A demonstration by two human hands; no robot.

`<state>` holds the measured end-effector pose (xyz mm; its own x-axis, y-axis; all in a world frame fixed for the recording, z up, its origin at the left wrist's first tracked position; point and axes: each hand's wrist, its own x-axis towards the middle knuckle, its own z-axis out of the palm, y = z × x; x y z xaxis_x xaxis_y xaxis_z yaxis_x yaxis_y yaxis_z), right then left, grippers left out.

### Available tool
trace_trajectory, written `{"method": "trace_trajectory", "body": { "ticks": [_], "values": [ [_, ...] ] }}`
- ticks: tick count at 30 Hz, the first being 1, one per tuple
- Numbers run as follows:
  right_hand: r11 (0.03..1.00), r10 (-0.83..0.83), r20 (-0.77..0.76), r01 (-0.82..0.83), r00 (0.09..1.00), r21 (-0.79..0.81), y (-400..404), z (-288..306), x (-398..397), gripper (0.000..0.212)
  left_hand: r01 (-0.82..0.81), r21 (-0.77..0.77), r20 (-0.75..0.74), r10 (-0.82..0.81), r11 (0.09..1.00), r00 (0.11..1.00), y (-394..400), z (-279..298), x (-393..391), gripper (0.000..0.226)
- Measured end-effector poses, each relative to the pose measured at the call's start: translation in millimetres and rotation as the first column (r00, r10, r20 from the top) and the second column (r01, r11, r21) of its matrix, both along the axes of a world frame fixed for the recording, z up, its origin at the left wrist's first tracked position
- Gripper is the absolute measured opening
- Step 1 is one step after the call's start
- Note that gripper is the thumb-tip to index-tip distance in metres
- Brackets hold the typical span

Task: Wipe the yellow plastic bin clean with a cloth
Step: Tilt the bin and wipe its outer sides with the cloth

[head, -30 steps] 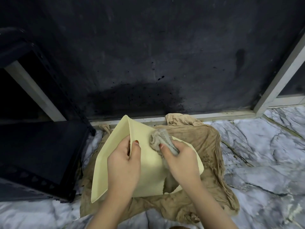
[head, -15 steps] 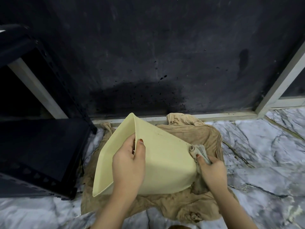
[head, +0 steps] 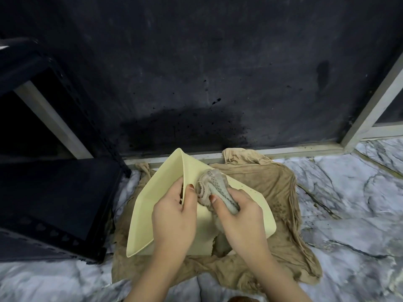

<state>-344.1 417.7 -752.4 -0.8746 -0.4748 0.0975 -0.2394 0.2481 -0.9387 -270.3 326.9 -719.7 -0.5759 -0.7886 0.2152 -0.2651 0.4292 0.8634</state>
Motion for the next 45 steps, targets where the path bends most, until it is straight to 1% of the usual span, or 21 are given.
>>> {"method": "trace_trajectory", "body": {
  "ticks": [2, 4, 6, 9, 13, 15, 17, 19, 24, 26, 29, 31, 33, 35, 39, 42, 45],
  "values": [
    [1.000, -0.010, 0.022, 0.010, 1.000, -0.004, 1.1, -5.8, -7.2, 0.021, 0.013, 0.009, 0.001, -0.013, 1.000, 1.000, -1.5, 0.0, -0.7, 0.026],
    [0.998, -0.058, 0.056, 0.057, 0.997, 0.017, 5.2, -14.9, -17.5, 0.021, 0.021, 0.018, -0.001, -0.021, 1.000, 1.000, -2.6, -0.4, -0.2, 0.026],
    [0.991, -0.122, 0.095, 0.115, 0.988, 0.073, 11.2, -26.3, -30.1, 0.019, 0.012, 0.019, -0.002, -0.012, 1.000, 1.000, -3.3, -0.1, 1.2, 0.025],
    [0.970, -0.204, 0.128, 0.183, 0.971, 0.158, 23.7, -43.7, -46.3, 0.023, -0.012, 0.033, -0.005, 0.013, 0.999, 1.000, -4.4, 0.0, 3.0, 0.024],
    [0.945, -0.271, 0.142, 0.235, 0.952, 0.229, 40.9, -60.3, -57.0, 0.016, -0.014, 0.081, 0.012, 0.013, 0.997, 1.000, -4.7, 2.2, 5.5, 0.022],
    [0.934, -0.295, 0.147, 0.253, 0.944, 0.253, 47.3, -67.0, -59.9, 0.016, 0.014, 0.123, 0.047, -0.020, 0.992, 0.999, -5.5, 6.6, 5.4, 0.026],
    [0.926, -0.310, 0.153, 0.262, 0.938, 0.271, 51.7, -73.2, -61.8, 0.018, 0.067, 0.132, 0.116, -0.083, 0.989, 0.990, -6.5, 13.1, 2.9, 0.028],
    [0.920, -0.322, 0.153, 0.271, 0.934, 0.283, 55.1, -78.6, -61.8, 0.022, 0.083, 0.137, 0.183, -0.107, 0.987, 0.977, -6.1, 19.1, -1.2, 0.029],
    [0.916, -0.328, 0.110, 0.288, 0.938, 0.279, 59.6, -82.3, -52.9, 0.027, 0.001, 0.148, 0.179, -0.028, 0.989, 0.983, -7.8, 20.2, -5.3, 0.019],
    [0.916, -0.326, 0.079, 0.294, 0.942, 0.272, 59.1, -76.9, -44.5, 0.027, -0.007, 0.189, 0.147, -0.021, 0.982, 0.989, -10.1, 19.8, -4.9, 0.020],
    [0.939, -0.295, 0.024, 0.285, 0.955, 0.195, 51.3, -58.1, -27.0, 0.022, 0.006, 0.219, 0.087, -0.026, 0.976, 0.996, -4.9, 22.0, -2.7, 0.028],
    [0.966, -0.229, -0.006, 0.229, 0.973, 0.121, 38.1, -37.4, -12.7, 0.020, 0.014, 0.218, 0.071, -0.031, 0.976, 0.997, 2.4, 21.6, -2.2, 0.031],
    [0.989, -0.143, -0.054, 0.145, 0.988, 0.038, 20.0, -15.4, -0.8, 0.023, 0.026, 0.230, 0.067, -0.042, 0.973, 0.997, 7.1, 20.9, -2.2, 0.030],
    [0.994, -0.103, -0.099, 0.106, 0.990, 0.020, 3.6, -0.8, 1.9, 0.030, 0.043, 0.217, 0.073, -0.060, 0.975, 0.996, 8.9, 20.8, -2.7, 0.028],
    [0.986, -0.136, -0.022, 0.138, 0.990, 0.093, -11.1, 3.5, -22.2, 0.032, 0.033, 0.203, 0.071, -0.048, 0.979, 0.996, 6.9, 17.0, -2.9, 0.026],
    [0.964, -0.194, 0.034, 0.184, 0.981, 0.194, -9.6, -6.3, -44.0, 0.029, 0.029, 0.199, 0.074, -0.045, 0.980, 0.996, 2.8, 15.2, -1.6, 0.024],
    [0.928, -0.260, 0.084, 0.225, 0.962, 0.297, -0.4, -25.4, -61.7, 0.037, 0.022, 0.201, 0.079, -0.038, 0.979, 0.996, -3.0, 15.4, -0.3, 0.022]
  ]
}}
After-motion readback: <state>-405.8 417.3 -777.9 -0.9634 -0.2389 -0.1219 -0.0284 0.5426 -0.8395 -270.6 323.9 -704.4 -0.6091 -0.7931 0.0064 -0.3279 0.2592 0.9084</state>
